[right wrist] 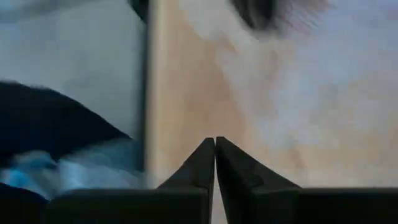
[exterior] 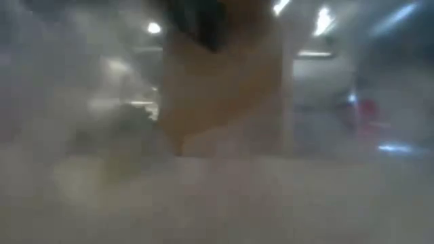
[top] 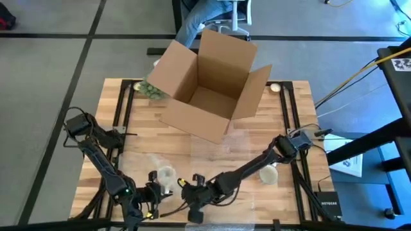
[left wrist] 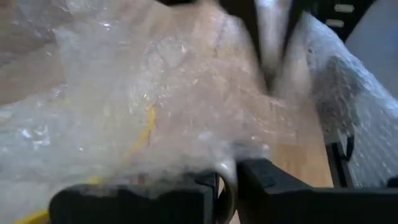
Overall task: Wrap mug
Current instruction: Wrap the orange mug with the left bubble wrap
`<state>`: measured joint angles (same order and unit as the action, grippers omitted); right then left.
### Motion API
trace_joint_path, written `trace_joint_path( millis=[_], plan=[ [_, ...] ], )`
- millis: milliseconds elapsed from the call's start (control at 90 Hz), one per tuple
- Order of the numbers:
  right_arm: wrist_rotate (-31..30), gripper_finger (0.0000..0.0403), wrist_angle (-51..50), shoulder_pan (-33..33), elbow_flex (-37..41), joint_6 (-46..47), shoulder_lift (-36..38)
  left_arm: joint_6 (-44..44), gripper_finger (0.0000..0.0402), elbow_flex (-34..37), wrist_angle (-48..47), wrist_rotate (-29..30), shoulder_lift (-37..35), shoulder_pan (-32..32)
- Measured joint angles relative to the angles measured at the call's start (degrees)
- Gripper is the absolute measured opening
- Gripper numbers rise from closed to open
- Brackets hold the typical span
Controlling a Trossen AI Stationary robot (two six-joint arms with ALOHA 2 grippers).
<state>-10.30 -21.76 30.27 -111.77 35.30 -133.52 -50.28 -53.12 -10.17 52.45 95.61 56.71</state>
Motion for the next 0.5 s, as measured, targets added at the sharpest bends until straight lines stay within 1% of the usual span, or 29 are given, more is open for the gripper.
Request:
trace_joint_path(
  millis=[78,167,222,278,378,500],
  plan=[
    [-4.8,0.0001,8.7,0.0,-0.2,0.2,-2.1,0.7,0.0012,0.0,0.0,0.6,0.0,-0.3],
    [-8.3,0.0001,11.6,-0.4,0.0,0.4,-4.8,2.1,0.0012,0.0,0.0,0.7,0.0,-0.8],
    [-11.1,0.0001,11.7,-0.5,0.2,0.4,-6.4,2.7,0.0012,0.0,-0.1,0.6,0.0,-1.0],
    [-12.6,0.0001,11.6,-0.3,0.2,0.4,-7.4,2.7,0.0012,0.0,-0.1,0.6,0.0,-1.0],
    [-13.1,0.0001,10.9,-0.2,0.0,0.3,-8.8,2.8,0.0013,0.0,-0.7,0.5,0.0,-0.9],
    [-15.4,0.0001,5.6,-0.3,0.1,0.5,-10.0,2.8,0.0013,0.0,-2.8,0.3,0.0,-0.9]
  ],
)
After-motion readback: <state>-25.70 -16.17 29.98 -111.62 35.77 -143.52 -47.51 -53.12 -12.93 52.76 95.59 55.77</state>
